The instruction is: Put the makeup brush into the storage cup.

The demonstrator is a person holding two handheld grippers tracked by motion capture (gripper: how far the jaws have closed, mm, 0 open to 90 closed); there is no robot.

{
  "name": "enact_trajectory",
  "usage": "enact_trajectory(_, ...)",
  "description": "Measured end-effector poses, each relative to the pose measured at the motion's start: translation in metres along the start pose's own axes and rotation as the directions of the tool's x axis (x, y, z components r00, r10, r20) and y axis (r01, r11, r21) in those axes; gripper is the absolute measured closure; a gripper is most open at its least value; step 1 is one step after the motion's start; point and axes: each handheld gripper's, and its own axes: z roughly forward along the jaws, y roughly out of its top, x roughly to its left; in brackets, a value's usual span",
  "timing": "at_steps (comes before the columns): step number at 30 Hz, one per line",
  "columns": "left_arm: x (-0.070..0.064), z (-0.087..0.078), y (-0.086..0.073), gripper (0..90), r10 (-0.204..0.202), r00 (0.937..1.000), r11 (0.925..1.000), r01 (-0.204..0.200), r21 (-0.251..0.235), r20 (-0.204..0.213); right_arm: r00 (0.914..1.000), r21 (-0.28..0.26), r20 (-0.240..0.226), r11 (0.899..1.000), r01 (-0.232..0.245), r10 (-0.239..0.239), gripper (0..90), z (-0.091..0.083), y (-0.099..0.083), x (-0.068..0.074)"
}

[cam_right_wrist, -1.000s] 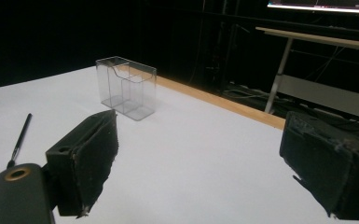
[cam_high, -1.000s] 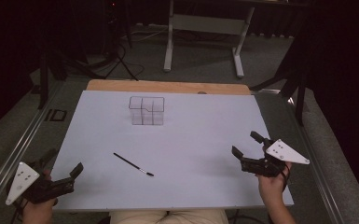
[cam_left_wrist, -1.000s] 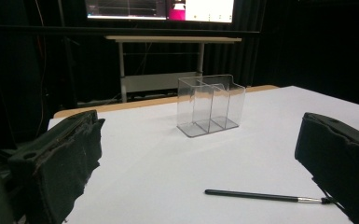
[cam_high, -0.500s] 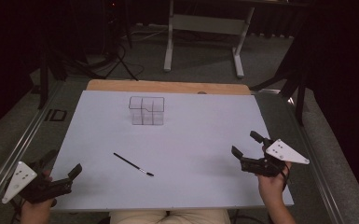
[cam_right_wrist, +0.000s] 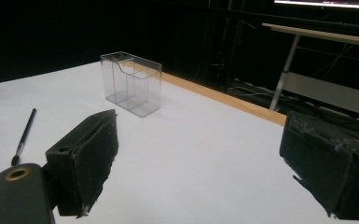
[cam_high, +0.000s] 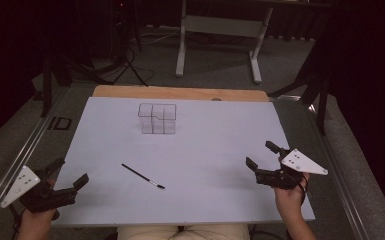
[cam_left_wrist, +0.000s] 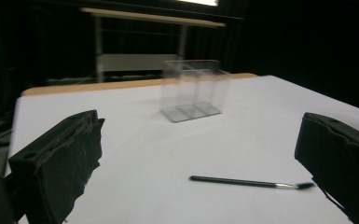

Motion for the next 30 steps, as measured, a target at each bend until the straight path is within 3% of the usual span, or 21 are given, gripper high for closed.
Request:
enact_trajectory(6,0.002,0.004,0.017,2.8,-0.018,0.9972,0.9972,0.013,0.073,0.073,1.0,-0.003,0.004,1.0,0.002,-0.002,11.6,0.0,0.002,0.001)
enact_trajectory(9,0.002,0.007,0.027,2.1,0.015,0.9932,0.9908,-0.03,0.132,0.116,1.0,0.003,0.002,1.0,0.001,-0.001,11.5,0.001,0.001,0.001)
enact_trajectory(11,0.001,0.008,0.03,2.1,0.028,0.9912,0.9893,-0.046,0.139,0.129,1.0,0.002,-0.001,1.0,0.0,0.0,11.5,0.001,0.001,0.001)
enact_trajectory(12,0.0,0.011,0.037,2.1,0.058,0.9827,0.9805,-0.089,0.175,0.176,1.0,-0.001,-0.003,1.0,-0.001,0.001,11.5,0.001,0.001,0.001)
enact_trajectory(17,-0.004,0.021,0.046,2.1,0.099,0.9634,0.9591,-0.159,0.234,0.249,1.0,-0.02,-0.007,1.0,0.005,-0.005,11.5,0.001,0.001,0.001)
enact_trajectory(19,-0.007,0.026,0.049,2.1,0.119,0.9492,0.9446,-0.198,0.261,0.291,0.9999,-0.024,-0.012,1.0,0.002,-0.002,11.5,0.001,0.001,0.001)
enact_trajectory(22,-0.011,0.032,0.054,2.1,0.137,0.9346,0.9273,-0.237,0.289,0.328,0.9998,-0.026,-0.018,1.0,-0.006,0.006,11.5,0.002,0.0,0.0)
enact_trajectory(28,-0.014,0.041,0.068,2.1,0.169,0.9163,0.8949,-0.297,0.333,0.363,0.9998,-0.026,-0.021,1.0,-0.006,0.005,11.5,0.002,0.0,0.001)
enact_trajectory(30,-0.016,0.043,0.073,2.2,0.178,0.9127,0.884,-0.312,0.348,0.368,0.9992,-0.02,-0.037,1.0,-0.014,0.013,11.5,0.003,0.0,0.001)
